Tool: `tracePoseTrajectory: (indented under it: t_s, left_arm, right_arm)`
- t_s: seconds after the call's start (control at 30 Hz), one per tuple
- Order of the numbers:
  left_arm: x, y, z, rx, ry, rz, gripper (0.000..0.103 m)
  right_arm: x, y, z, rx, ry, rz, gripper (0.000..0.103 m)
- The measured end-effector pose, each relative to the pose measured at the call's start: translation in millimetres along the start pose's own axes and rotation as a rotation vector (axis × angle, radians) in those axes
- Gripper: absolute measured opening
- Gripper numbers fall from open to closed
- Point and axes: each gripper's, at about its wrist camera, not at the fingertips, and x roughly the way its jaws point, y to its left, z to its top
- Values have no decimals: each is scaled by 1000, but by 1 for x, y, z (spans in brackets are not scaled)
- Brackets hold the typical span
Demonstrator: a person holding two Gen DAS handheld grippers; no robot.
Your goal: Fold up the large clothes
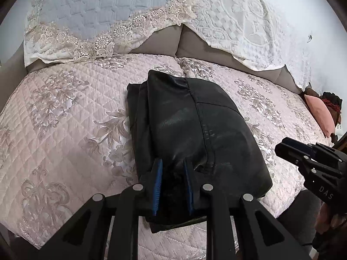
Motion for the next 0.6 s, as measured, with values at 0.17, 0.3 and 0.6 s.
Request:
tracePoseTrajectory:
  t_s: [0.17, 0.3, 0.6]
  left_arm:
    - [-3, -3, 1, 3, -6, -7, 21]
    - [-5, -6, 3, 10, -11, -11, 21]
    - [-5, -8, 4, 15, -10, -12, 22]
  right_arm:
    - [-5, 3, 1, -10, -8, -6, 23]
    - [-6, 4, 1, -14, -10, -9, 23]
    - [-3, 6, 1, -19, -1, -7, 24]
